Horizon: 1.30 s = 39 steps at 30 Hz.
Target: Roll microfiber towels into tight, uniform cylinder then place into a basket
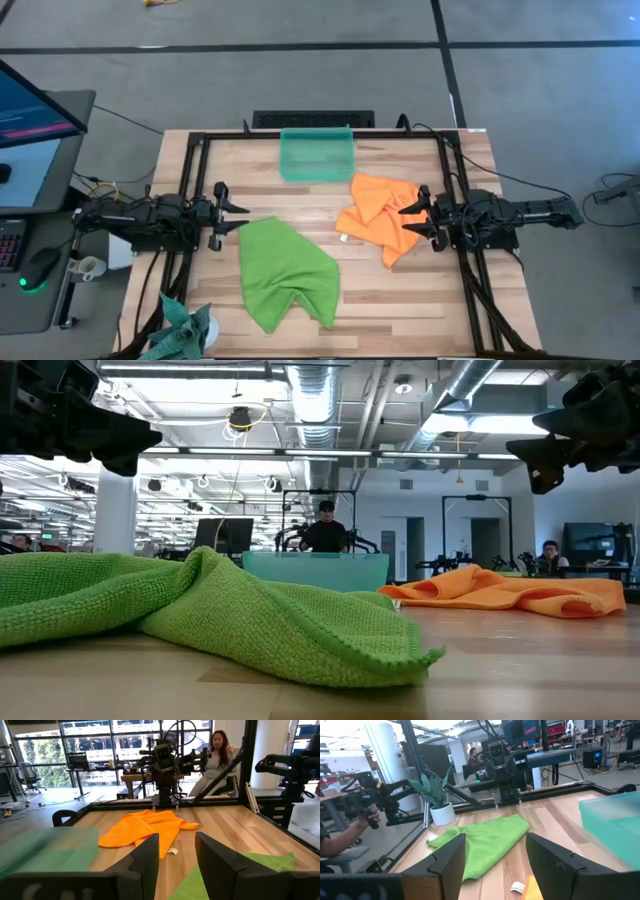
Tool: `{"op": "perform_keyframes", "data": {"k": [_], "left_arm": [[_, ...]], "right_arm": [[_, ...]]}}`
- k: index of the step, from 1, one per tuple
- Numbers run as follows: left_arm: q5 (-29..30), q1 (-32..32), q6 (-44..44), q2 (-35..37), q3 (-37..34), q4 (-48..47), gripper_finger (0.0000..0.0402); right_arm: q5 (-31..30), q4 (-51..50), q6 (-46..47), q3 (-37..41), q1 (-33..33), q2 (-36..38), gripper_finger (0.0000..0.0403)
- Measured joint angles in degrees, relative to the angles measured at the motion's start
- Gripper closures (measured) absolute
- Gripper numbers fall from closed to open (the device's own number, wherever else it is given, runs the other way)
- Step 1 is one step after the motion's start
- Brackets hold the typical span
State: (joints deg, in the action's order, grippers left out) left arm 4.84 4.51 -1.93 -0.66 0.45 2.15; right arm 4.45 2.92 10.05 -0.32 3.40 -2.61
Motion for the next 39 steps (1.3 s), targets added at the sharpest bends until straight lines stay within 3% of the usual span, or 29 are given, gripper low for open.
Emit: {"op": "perform_keyframes", "data": {"k": [28, 35, 39], "left_arm": [[0.2, 0.0, -3.0, 0.0, 0.0, 0.2, 0.0284], [0.2, 0.0, -3.2, 0.0, 0.0, 0.2, 0.0284], [0.2, 0.0, -3.2, 0.0, 0.0, 0.3, 0.0284]], "right_arm": [[-1.8, 0.2, 6.5, 0.0, 1.9, 0.0, 0.0175], [-10.6, 1.2, 6.0, 0.0, 7.1, 0.0, 0.0175], [-12.2, 4.0, 4.4, 0.0, 9.2, -0.1, 0.0175]]}}
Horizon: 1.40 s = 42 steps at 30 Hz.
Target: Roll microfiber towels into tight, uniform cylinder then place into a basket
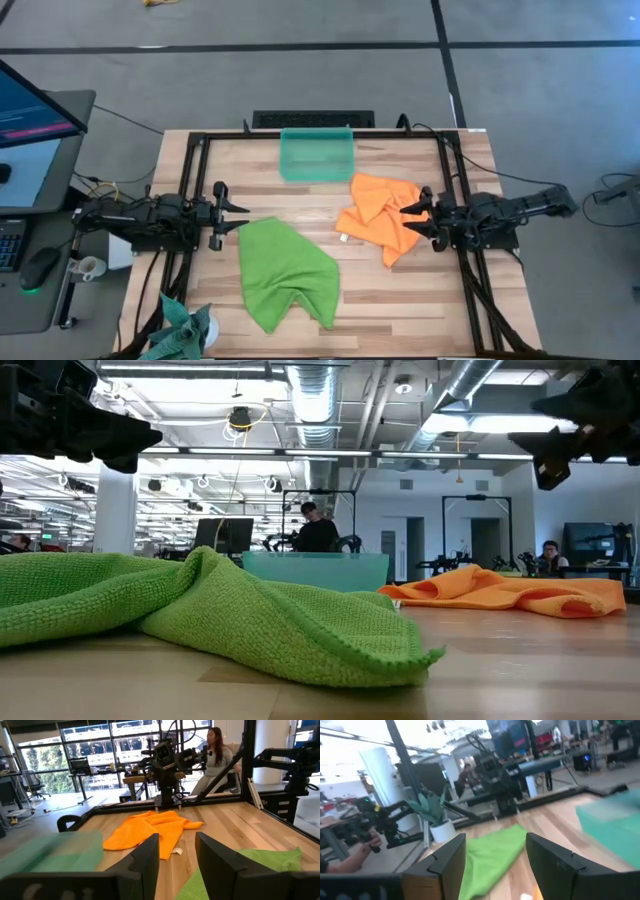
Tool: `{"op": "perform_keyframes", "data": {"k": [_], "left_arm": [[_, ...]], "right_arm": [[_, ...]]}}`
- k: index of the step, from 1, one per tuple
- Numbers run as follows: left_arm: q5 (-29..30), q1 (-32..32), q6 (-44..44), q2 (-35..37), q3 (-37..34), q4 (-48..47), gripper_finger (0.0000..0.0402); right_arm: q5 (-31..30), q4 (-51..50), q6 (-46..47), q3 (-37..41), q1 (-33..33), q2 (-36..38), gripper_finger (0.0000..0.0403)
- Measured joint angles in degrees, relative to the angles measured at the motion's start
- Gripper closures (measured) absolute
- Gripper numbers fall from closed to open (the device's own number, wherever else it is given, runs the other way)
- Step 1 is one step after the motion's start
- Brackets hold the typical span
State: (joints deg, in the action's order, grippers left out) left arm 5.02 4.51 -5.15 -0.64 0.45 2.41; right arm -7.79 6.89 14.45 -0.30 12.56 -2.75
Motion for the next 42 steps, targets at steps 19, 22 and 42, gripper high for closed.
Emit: {"op": "perform_keyframes", "data": {"k": [19, 22, 42], "left_arm": [[0.2, 0.0, 3.4, 0.0, 0.0, 0.0, 0.0284], [0.2, 0.0, 3.4, 0.0, 0.0, 0.0, 0.0284], [0.2, 0.0, 5.6, -0.1, 0.0, -0.1, 0.0284]], "right_arm": [[-6.0, 22.2, -1.5, -3.9, 7.3, -26.9, 0.0175], [-6.0, 22.6, -1.6, -6.6, 8.4, -33.5, 0.0175], [-6.0, 22.7, -7.6, -27.8, 17.6, -68.1, 0.0175]]}}
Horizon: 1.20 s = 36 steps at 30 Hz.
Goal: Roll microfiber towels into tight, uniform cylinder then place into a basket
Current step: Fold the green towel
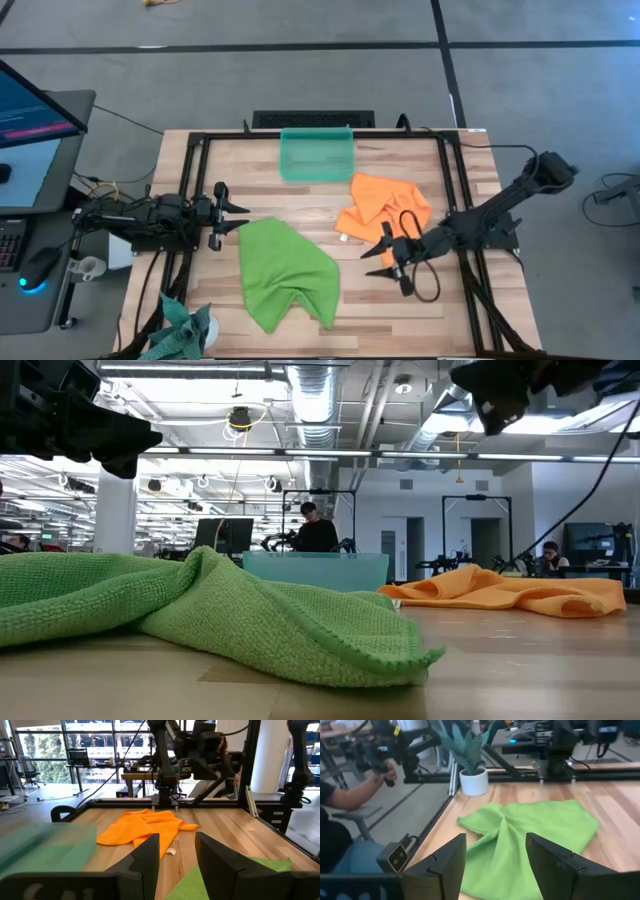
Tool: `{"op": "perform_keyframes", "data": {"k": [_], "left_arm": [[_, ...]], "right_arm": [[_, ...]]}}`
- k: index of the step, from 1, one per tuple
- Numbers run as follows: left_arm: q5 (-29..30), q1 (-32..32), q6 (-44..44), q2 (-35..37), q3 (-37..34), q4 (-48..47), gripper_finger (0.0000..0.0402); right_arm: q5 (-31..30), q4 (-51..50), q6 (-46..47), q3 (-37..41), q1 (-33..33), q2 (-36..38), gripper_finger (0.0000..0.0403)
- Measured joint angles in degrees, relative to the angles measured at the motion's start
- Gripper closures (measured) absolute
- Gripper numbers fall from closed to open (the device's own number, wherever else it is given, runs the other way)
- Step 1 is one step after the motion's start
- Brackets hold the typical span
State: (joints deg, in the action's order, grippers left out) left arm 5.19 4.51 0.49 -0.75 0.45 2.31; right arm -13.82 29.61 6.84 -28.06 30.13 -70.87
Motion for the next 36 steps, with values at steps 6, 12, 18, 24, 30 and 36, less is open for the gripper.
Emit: {"op": "perform_keyframes", "data": {"k": [6, 12, 18, 24, 30, 36], "left_arm": [[0.0, 0.0, 0.0, 0.0, 0.0, 0.0, 0.0284], [0.0, 0.0, -1.4, 0.0, 0.0, 0.0, 0.0284], [0.2, 0.0, -4.5, 0.0, 0.0, 0.0, 0.0284], [0.3, 0.0, -2.0, 0.0, 0.0, 0.0, 0.0284], [0.2, 0.0, 3.1, 0.0, 0.0, 0.0, 0.0284], [-0.7, 0.0, 6.9, 0.0, 0.0, -0.2, 0.0284]], "right_arm": [[0.2, 0.0, -3.9, -6.8, 1.2, -8.1, 0.0175], [0.4, 0.0, -3.9, -12.8, 2.3, -15.9, 0.0175], [0.5, -1.3, 1.0, -18.5, 2.3, -21.8, 0.0175], [1.8, -10.3, 6.5, -25.6, 0.8, -24.5, 0.0175], [2.4, -17.4, 10.3, -31.4, -0.2, -25.2, 0.0175], [3.9, -17.9, 11.1, -33.0, 0.0, -25.1, 0.0175]]}}
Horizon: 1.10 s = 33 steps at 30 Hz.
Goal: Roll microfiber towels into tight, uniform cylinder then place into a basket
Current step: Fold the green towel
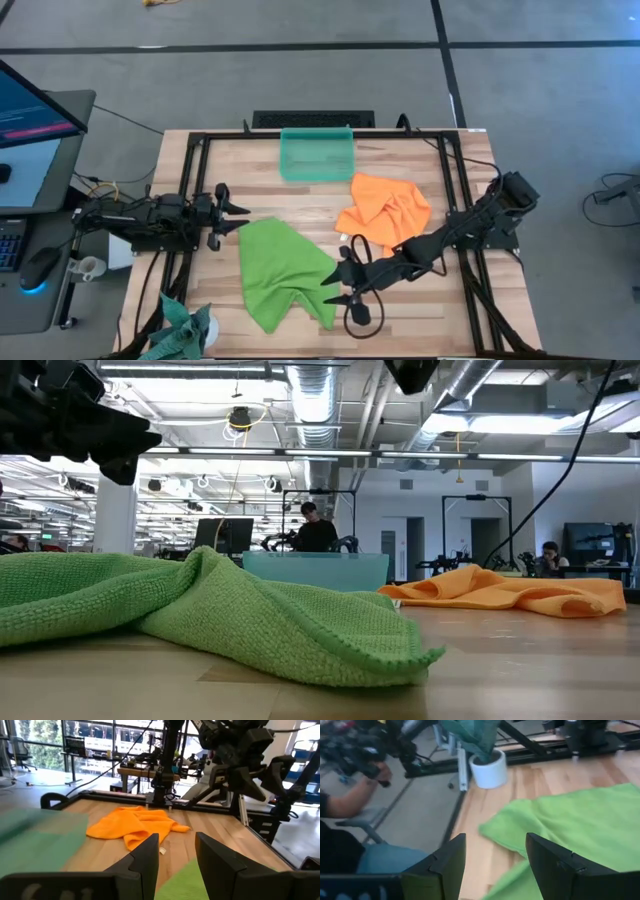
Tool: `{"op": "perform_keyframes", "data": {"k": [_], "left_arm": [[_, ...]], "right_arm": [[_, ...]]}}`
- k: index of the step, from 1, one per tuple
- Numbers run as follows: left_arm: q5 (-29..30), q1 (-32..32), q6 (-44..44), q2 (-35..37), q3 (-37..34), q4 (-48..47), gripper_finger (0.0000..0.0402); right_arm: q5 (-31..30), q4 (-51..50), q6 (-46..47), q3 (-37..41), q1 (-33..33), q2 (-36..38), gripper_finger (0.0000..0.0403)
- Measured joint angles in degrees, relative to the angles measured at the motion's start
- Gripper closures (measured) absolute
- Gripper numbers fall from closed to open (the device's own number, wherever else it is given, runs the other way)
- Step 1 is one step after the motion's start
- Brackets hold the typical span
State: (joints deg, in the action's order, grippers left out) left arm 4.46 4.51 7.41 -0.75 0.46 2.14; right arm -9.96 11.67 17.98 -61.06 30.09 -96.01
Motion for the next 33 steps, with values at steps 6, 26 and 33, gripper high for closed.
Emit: {"op": "perform_keyframes", "data": {"k": [6, 26, 33], "left_arm": [[-0.1, 0.0, 0.1, 0.0, 0.0, 0.0, 0.0284], [-0.1, 0.0, -2.7, -0.5, 0.0, -0.1, 0.0284], [-1.6, 0.0, -1.6, -0.5, 0.0, -0.3, 0.0284]], "right_arm": [[1.2, 1.4, 1.3, 0.0, -0.6, -2.0, 0.0175], [11.4, -16.4, 10.2, -14.6, -3.1, -13.2, 0.0175], [8.2, -15.9, 13.6, -14.3, -0.8, -13.2, 0.0175]]}}
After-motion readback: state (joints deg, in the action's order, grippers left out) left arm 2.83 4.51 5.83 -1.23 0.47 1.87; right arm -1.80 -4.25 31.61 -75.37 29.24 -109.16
